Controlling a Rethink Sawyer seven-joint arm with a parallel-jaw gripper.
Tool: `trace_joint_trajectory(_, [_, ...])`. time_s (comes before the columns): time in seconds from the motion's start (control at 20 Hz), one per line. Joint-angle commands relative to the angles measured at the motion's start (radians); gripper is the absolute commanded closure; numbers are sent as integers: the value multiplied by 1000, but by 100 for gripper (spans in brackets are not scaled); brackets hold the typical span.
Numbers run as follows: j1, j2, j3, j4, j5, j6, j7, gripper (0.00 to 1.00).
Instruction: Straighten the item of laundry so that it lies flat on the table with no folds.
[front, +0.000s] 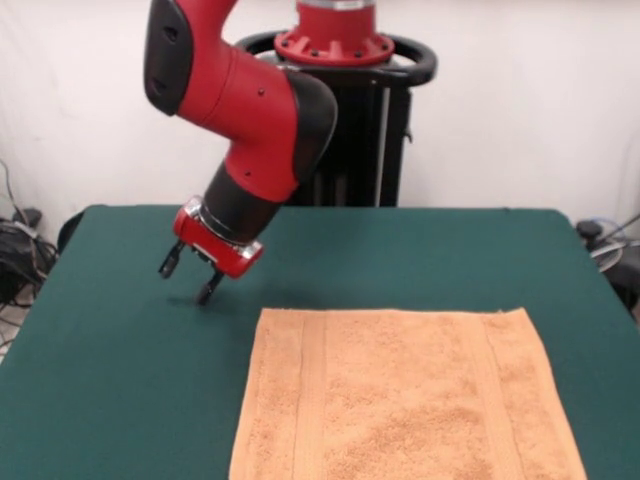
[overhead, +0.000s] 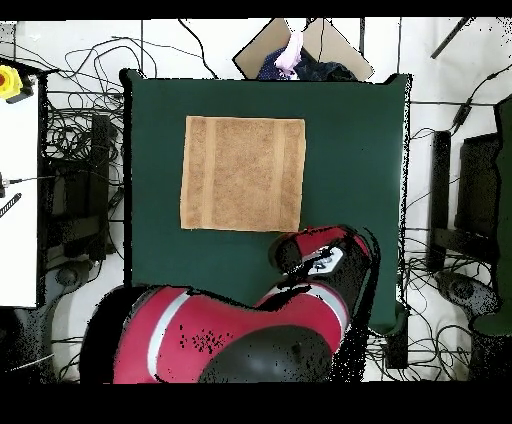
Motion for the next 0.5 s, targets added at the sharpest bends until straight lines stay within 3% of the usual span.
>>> trace_joint_trajectory(0.05, [-184, -105, 353, 90, -70, -42, -144, 0])
trace_joint_trajectory(0.2, [-255, -149, 468, 127, -109, -87, -147, 0])
trace_joint_trajectory(0.35, [-271, -187, 517, 138, -148, -101, -140, 0])
trace_joint_trajectory(0.5, [-298, -196, 570, 127, -166, -41, -166, 0])
